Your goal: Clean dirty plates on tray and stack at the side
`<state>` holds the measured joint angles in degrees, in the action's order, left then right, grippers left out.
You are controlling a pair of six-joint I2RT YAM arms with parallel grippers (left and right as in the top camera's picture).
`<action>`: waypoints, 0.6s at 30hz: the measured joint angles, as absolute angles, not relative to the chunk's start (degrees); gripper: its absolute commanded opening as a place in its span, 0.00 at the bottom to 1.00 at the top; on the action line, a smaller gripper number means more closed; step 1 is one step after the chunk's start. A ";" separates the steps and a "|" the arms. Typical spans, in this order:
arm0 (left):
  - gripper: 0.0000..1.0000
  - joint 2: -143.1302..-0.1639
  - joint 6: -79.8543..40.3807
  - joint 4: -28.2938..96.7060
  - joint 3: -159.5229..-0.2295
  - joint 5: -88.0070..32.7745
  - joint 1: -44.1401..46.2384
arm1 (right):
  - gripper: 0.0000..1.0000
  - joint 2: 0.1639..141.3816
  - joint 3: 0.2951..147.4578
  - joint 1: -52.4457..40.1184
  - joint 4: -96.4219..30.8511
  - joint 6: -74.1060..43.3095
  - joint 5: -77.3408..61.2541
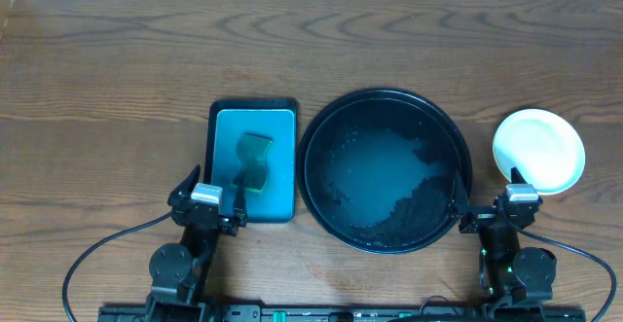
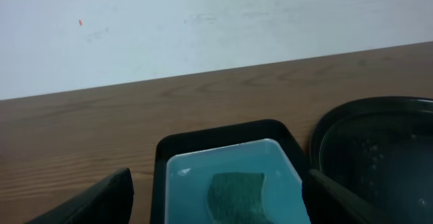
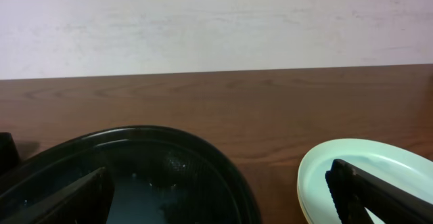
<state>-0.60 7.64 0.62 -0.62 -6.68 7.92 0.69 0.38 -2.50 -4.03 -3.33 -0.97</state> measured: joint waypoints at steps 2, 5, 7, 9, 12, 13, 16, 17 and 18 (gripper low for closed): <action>0.80 -0.60 7.49 0.71 -0.67 -6.44 7.92 | 0.99 0.69 0.38 -2.52 -4.01 -3.33 -0.97; 0.80 -0.58 7.46 0.78 -0.67 -6.39 7.92 | 0.99 0.69 0.38 -2.50 -4.03 -3.33 -0.97; 0.80 -0.58 7.44 0.82 -0.67 -6.20 7.92 | 0.99 0.69 0.38 -2.50 -4.03 -3.33 -0.97; 0.80 -0.58 7.38 0.82 -0.67 -6.11 7.92 | 0.99 0.69 0.38 -2.50 -4.03 -3.33 -0.97; 0.80 -0.58 7.35 0.82 -0.69 -6.04 7.92 | 0.99 0.69 0.38 -2.52 -4.03 -3.33 -0.97; 0.80 -0.58 7.33 0.82 -0.69 -6.04 7.92 | 0.99 0.69 0.38 -2.50 -4.03 -3.33 -0.97; 0.80 -0.58 7.33 0.82 -0.69 -6.04 7.92 | 0.99 0.69 0.38 -2.52 -4.03 -3.33 -0.97; 0.80 -0.58 7.33 0.82 -0.69 -6.04 7.92 | 0.99 0.69 0.38 -2.50 -4.03 -3.33 -0.97; 0.80 -0.58 7.35 0.82 -0.69 -6.04 7.92 | 0.99 0.69 0.38 -2.50 -4.03 -3.33 -0.97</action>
